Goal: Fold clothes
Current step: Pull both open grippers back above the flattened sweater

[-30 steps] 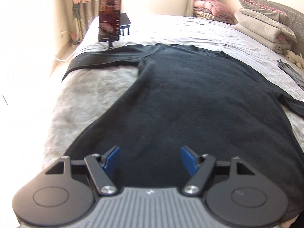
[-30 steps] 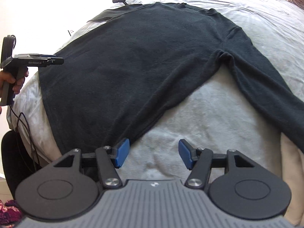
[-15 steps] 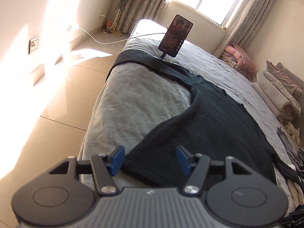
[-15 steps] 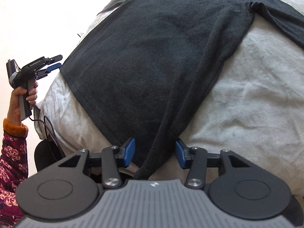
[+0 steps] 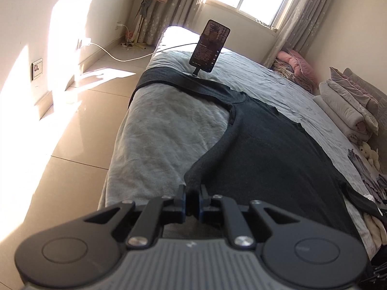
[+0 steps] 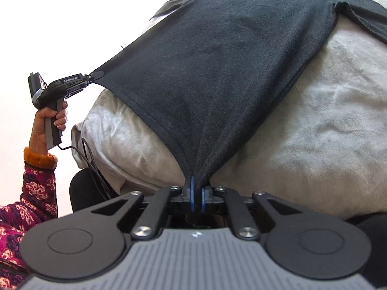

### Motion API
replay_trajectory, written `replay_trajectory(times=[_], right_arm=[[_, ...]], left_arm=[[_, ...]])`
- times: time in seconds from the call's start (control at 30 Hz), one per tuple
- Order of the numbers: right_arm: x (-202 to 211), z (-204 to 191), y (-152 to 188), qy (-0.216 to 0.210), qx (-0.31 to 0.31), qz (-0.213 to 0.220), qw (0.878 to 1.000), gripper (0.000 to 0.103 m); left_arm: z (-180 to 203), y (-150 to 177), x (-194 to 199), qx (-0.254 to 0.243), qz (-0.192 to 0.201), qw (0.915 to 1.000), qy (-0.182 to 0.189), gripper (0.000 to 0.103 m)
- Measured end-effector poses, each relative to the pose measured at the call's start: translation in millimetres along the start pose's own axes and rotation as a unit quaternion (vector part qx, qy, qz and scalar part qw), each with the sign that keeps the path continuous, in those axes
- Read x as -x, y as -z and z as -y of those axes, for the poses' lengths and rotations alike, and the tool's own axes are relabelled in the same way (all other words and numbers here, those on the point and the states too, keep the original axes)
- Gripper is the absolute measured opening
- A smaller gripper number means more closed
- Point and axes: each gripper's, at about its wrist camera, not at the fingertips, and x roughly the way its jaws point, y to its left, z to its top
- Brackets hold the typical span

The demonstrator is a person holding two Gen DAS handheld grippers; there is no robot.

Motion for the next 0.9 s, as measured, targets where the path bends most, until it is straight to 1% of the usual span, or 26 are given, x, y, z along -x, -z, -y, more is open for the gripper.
replay_trajectory(times=[0.07, 0.1, 0.2, 0.27, 0.33, 0.37, 0.4, 0.43, 0.47, 0.5, 0.53, 0.57, 0.63, 0.73, 0.8, 0.83, 0.87, 0.9], right_arm=[[3, -5, 5, 0.010, 0.018, -0.009, 1.000, 0.008], [2, -4, 7, 0.015, 0.020, -0.014, 1.000, 0.008], [-11, 12, 11, 0.023, 0.001, -0.030, 0.999, 0.008], [-28, 23, 16, 0.023, -0.018, -0.046, 0.999, 0.008], [-44, 26, 18, 0.030, -0.022, -0.058, 0.998, 0.011], [-45, 25, 18, 0.032, -0.021, -0.060, 0.997, 0.016], [-44, 22, 16, 0.038, -0.016, -0.060, 0.997, 0.016], [-39, 18, 14, 0.047, -0.005, -0.058, 0.997, 0.018], [-32, 15, 12, 0.053, 0.010, -0.054, 0.997, 0.031], [-25, 12, 10, 0.062, 0.025, -0.046, 0.997, 0.045], [-16, 10, 8, 0.074, 0.040, -0.032, 0.996, 0.070], [-8, 8, 5, 0.089, 0.054, -0.016, 0.994, 0.077], [5, 6, -1, 0.113, 0.074, 0.007, 0.991, 0.077], [15, 12, -16, 0.142, 0.093, 0.042, 0.985, 0.077], [12, 17, -29, 0.159, 0.115, 0.072, 0.978, 0.078], [9, 19, -37, 0.168, 0.124, 0.089, 0.974, 0.081], [4, 22, -47, 0.175, 0.133, 0.108, 0.970, 0.087], [-3, 25, -56, 0.181, 0.141, 0.127, 0.965, 0.091]], left_arm=[[0, 3, 2, -0.010, -0.014, 0.9998, -0.009, 0.009], [0, 7, -3, -0.020, -0.031, 0.9991, -0.022, 0.009], [-4, 18, -23, -0.034, -0.065, 0.9962, -0.047, 0.010], [-6, 17, -24, -0.027, -0.063, 0.9966, -0.046, 0.010], [-3, 12, -19, -0.032, -0.050, 0.9972, -0.046, 0.017], [0, 10, -16, -0.039, -0.041, 0.9973, -0.047, 0.022], [4, 7, -11, -0.050, -0.028, 0.9969, -0.054, 0.036], [10, 3, -6, -0.067, -0.014, 0.9957, -0.063, 0.044], [14, -1, -2, -0.078, -0.001, 0.9948, -0.066, 0.057], [19, -7, 2, -0.089, 0.016, 0.9940, -0.062, 0.060], [23, -12, 3, -0.096, 0.027, 0.9934, -0.056, 0.060], [29, -20, 2, -0.101, 0.038, 0.9931, -0.047, 0.061], [43, -32, -6, -0.108, 0.049, 0.9924, -0.033, 0.061], [70, -45, -29, -0.135, 0.060, 0.9890, -0.011, 0.066], [91, -51, -53, -0.154, 0.063, 0.9860, 0.005, 0.075], [102, -54, -65, -0.164, 0.064, 0.9843, 0.013, 0.078], [114, -56, -80, -0.177, 0.066, 0.9819, 0.018, 0.082], [125, -58, -96, -0.190, 0.067, 0.9792, 0.022, 0.084]])
